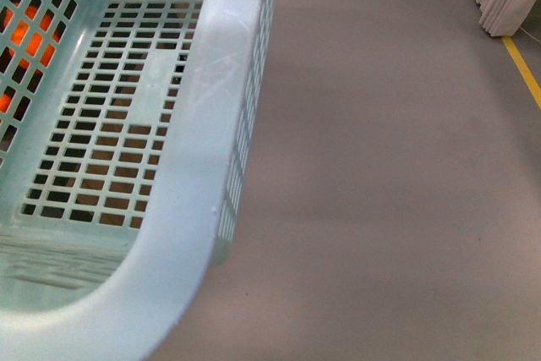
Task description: Pick lemon and mango into basket
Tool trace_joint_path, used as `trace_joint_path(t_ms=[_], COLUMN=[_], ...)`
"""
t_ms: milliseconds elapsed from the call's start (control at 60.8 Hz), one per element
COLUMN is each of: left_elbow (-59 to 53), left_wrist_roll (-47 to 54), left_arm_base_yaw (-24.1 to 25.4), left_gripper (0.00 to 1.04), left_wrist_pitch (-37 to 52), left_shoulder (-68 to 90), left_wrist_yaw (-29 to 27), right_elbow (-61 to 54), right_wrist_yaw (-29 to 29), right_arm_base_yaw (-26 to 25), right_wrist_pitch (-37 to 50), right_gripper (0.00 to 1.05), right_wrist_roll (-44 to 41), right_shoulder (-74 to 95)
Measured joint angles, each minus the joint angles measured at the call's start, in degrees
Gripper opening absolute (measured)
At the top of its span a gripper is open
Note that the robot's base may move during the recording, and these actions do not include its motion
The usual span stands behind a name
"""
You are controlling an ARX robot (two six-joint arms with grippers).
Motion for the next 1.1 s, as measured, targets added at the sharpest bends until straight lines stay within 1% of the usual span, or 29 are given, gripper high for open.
trace_joint_path(t_ms=[164,312,1102], left_elbow=[0.0,0.0,0.0], left_wrist_roll=[-0.6,0.3,0.3], left_arm_base_yaw=[-0.4,-0.2,0.0], left_gripper=[0.19,0.19,0.19], left_wrist_pitch=[0.0,0.0,0.0], left_shoulder=[0.0,-0.1,-0.1], left_wrist_yaw=[1.7,-0.3,0.0], right_elbow=[0.0,0.0,0.0], right_wrist_yaw=[0.0,-0.1,-0.2], right_arm_base_yaw=[0.0,0.0,0.0], right_wrist_pitch=[0.0,0.0,0.0], right_gripper=[0.96,0.96,0.96], right_wrist_roll=[0.0,0.0,0.0], right_shoulder=[0.0,0.1,0.0])
